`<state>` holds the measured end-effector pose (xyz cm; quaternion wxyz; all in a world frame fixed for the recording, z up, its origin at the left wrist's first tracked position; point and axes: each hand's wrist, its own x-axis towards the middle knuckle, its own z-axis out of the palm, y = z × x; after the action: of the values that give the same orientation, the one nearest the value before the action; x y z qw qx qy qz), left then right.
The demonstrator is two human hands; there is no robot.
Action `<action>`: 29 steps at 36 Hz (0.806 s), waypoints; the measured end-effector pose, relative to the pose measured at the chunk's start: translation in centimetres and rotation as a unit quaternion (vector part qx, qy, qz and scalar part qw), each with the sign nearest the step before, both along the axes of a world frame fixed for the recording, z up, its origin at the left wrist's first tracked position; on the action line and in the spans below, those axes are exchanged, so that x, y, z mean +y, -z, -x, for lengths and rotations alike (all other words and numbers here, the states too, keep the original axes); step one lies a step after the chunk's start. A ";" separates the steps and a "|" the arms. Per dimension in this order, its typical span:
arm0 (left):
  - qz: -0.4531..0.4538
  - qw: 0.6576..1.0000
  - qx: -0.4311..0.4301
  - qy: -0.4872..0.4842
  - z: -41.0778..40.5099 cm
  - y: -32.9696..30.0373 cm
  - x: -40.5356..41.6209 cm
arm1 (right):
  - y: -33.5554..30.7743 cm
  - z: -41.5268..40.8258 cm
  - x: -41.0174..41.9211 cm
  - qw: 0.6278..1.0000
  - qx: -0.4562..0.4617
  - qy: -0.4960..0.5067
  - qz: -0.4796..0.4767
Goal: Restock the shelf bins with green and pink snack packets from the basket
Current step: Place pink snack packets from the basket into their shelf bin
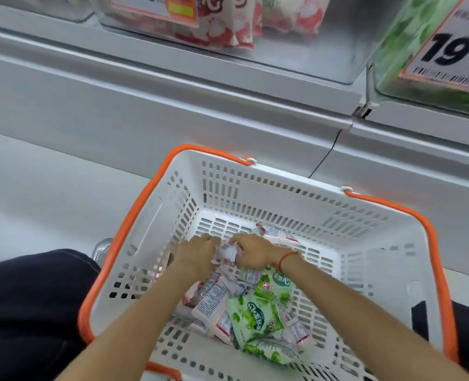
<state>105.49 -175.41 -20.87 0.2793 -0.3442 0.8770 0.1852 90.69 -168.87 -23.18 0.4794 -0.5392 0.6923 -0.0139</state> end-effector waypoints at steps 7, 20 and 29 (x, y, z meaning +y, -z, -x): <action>-0.195 0.964 0.120 -0.136 2.4 -5.2 -3.1 | -9.3 5.4 -0.3 0.960 -0.214 0.128 -0.125; -0.336 0.821 0.398 -0.235 3.2 -19.9 -5.5 | -26.5 7.3 0.0 0.934 -0.158 0.257 0.192; -0.293 0.710 0.587 -0.256 5.4 -27.9 -5.2 | -34.4 5.8 -0.1 0.826 -0.164 0.364 0.399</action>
<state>100.10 -180.63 6.99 -0.2629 -0.2791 0.6443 0.6617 84.88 -168.97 11.25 0.2890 -0.3821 0.6839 -0.5503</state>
